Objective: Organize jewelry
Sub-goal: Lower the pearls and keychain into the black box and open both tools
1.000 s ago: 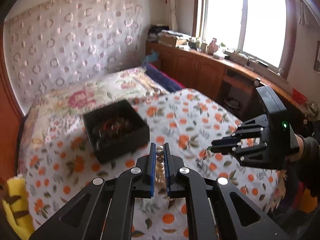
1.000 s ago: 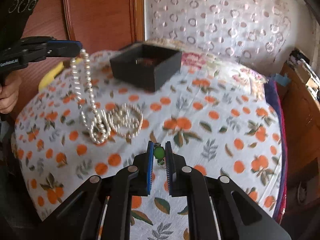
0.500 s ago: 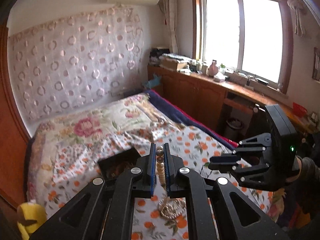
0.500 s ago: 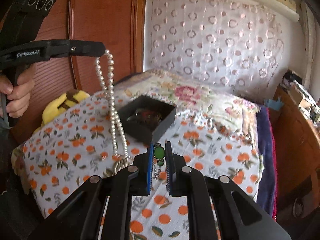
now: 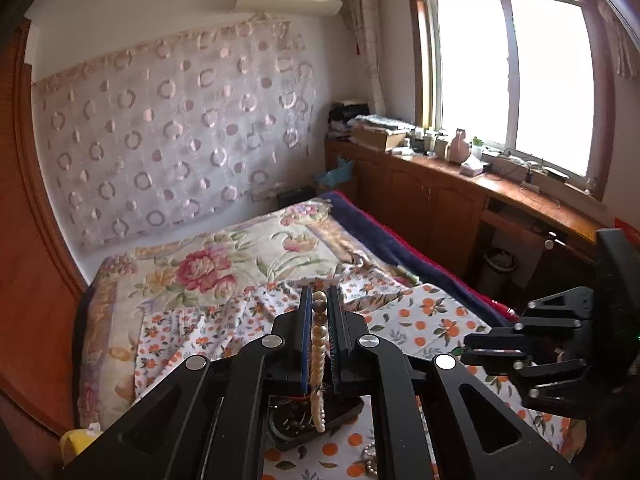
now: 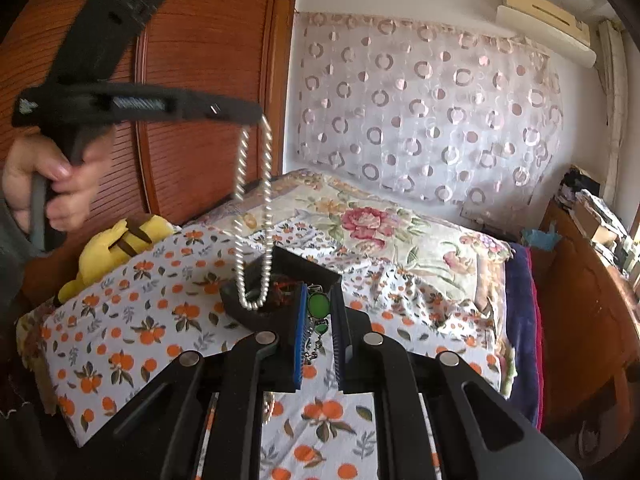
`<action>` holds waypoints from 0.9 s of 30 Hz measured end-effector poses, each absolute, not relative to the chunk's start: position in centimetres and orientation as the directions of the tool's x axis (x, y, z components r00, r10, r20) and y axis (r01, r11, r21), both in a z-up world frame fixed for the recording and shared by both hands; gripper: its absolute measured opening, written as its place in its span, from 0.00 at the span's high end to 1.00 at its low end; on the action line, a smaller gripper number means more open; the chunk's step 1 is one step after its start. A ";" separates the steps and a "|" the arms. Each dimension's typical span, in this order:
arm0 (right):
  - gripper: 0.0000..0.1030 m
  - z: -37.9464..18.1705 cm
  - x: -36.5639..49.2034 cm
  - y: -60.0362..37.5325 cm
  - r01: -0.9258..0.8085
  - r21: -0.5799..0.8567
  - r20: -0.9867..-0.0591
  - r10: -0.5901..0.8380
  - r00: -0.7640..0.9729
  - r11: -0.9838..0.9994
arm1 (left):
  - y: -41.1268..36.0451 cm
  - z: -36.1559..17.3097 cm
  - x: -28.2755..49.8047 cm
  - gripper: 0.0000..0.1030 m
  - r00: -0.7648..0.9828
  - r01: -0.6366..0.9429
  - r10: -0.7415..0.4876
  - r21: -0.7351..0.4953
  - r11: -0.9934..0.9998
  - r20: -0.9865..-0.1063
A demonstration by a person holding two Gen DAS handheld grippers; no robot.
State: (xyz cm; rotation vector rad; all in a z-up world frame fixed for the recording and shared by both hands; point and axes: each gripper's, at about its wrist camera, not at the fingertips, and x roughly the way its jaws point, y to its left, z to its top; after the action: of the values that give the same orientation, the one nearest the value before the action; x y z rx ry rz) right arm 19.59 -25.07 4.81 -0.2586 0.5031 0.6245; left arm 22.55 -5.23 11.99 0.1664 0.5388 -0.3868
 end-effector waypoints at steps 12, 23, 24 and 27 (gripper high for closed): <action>0.87 3.9 22.4 -22.4 -0.629 -0.089 -0.535 0.496 0.684 0.772 | -3.8 5.9 26.6 0.93 0.712 0.402 -0.315 -0.004 0.916 -0.628; 0.87 0.7 27.3 -18.2 -0.670 -0.011 -0.583 0.539 0.608 0.743 | 1.4 0.2 26.9 0.69 0.709 0.271 -0.228 -0.040 0.962 -0.667; 0.87 0.3 27.7 -17.7 -0.675 0.003 -0.590 0.547 0.594 0.737 | 1.8 -0.1 26.7 0.66 0.711 0.265 -0.222 -0.039 0.964 -0.667; 0.87 -1.0 29.0 -16.2 -0.683 0.030 -0.617 0.551 0.562 0.730 | 3.3 -1.0 25.7 0.54 0.729 0.225 -0.178 -0.015 0.974 -0.661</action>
State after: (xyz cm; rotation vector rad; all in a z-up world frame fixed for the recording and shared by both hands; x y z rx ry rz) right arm 29.05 -16.22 -1.01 -0.2229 0.6442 0.7338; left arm 25.68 3.31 -1.03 0.0679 0.7214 -0.2221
